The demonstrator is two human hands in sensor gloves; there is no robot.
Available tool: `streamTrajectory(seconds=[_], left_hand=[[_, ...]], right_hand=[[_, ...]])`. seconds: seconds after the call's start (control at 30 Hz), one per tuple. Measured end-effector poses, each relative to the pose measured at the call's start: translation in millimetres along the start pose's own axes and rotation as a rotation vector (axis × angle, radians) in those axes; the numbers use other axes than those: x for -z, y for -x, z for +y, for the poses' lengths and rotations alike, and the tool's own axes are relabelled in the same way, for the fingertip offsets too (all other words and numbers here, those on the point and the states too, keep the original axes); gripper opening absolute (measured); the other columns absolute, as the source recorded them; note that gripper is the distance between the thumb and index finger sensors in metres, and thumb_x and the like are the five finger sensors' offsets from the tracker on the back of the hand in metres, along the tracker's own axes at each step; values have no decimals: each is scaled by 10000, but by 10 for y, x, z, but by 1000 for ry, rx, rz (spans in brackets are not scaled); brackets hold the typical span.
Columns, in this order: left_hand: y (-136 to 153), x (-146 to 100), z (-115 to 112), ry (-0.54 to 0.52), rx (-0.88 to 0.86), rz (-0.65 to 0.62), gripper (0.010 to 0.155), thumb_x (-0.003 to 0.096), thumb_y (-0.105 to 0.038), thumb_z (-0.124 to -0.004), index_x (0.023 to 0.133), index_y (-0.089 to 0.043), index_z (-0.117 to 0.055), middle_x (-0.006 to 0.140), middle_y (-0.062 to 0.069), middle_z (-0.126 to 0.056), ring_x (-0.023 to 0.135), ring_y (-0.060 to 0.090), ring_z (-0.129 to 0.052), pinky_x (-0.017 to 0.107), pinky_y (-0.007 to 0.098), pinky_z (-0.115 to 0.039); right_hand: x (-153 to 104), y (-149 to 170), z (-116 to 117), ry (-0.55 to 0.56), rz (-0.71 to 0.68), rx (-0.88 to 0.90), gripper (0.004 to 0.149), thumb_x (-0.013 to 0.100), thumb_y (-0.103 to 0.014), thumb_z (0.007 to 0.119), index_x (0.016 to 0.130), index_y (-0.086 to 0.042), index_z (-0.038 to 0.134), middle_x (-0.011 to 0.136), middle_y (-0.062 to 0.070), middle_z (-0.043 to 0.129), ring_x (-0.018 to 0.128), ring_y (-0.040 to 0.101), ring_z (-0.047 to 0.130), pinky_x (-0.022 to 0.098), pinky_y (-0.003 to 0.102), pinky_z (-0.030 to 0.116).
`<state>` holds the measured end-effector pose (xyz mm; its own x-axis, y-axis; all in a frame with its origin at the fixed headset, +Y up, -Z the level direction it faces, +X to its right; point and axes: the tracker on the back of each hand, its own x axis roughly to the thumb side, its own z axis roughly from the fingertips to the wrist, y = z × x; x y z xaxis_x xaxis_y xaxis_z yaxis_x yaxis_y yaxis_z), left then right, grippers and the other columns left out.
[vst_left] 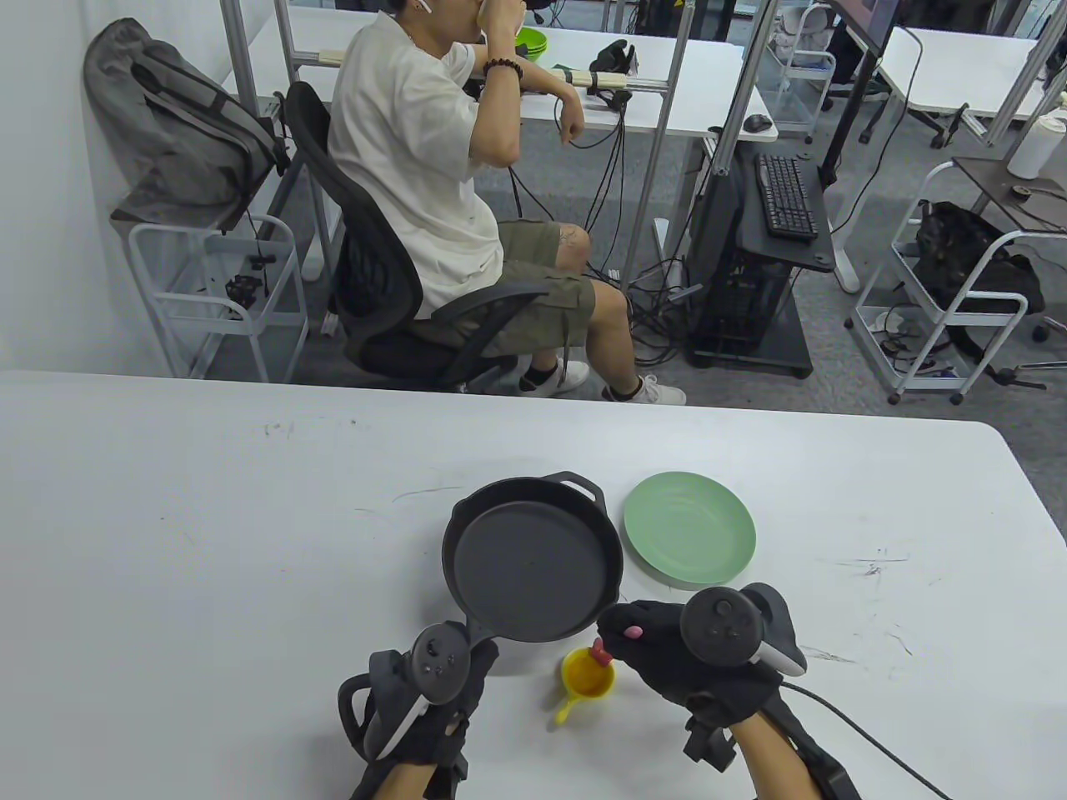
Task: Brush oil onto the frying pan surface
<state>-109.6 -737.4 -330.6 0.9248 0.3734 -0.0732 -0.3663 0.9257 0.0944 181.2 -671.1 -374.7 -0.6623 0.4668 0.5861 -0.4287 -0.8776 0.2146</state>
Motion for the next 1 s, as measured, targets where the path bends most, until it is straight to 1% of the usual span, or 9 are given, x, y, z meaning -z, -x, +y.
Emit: streamTrajectory(seconds=[0.2, 0.47, 0.6, 0.73, 0.87, 1.0], left_hand=[[0, 0, 0, 0, 0, 0, 597, 538, -567, -792, 844, -59, -849, 440, -17, -982, 164, 153, -972, 157, 356, -831], [-16, -4, -5, 1, 5, -8, 597, 540, -567, -791, 845, -57, -848, 441, -17, -981, 163, 153, -972, 156, 356, -831], [-51, -13, -20, 7, 3, -23, 597, 539, -567, -790, 844, -57, -848, 438, -18, -982, 162, 152, -972, 154, 355, -833], [-166, -47, -53, 15, 1, -62, 597, 539, -567, -790, 842, -56, -849, 438, -19, -982, 160, 151, -973, 152, 354, -834], [-322, -97, -113, 32, 7, -116, 598, 540, -568, -789, 841, -55, -849, 436, -19, -983, 159, 150, -974, 151, 353, -835], [-481, -157, -184, 48, 31, -173, 597, 540, -568, -788, 841, -56, -848, 434, -21, -984, 158, 149, -975, 151, 352, -836]], right_hand=[[-20, -6, -44, 1, -18, 39, 392, 591, -410, 788, 920, -199, 822, 730, 201, 956, 406, 198, 969, 243, 286, 846], [-135, 78, -280, 82, -53, 270, 396, 605, -414, 780, 914, -170, 821, 698, 201, 967, 377, 189, 971, 220, 276, 845], [-225, 142, -415, 165, -86, 416, 397, 610, -422, 771, 914, -170, 817, 692, 195, 969, 369, 181, 969, 213, 267, 843], [-310, 214, -497, 320, -69, 519, 408, 618, -436, 751, 926, -174, 802, 706, 186, 964, 377, 175, 968, 218, 256, 843], [-345, 278, -501, 435, -15, 547, 419, 626, -442, 735, 941, -170, 786, 727, 189, 956, 390, 177, 967, 227, 255, 843], [-335, 312, -465, 466, 35, 529, 441, 631, -438, 727, 966, -153, 764, 765, 204, 944, 406, 188, 966, 240, 260, 845]])
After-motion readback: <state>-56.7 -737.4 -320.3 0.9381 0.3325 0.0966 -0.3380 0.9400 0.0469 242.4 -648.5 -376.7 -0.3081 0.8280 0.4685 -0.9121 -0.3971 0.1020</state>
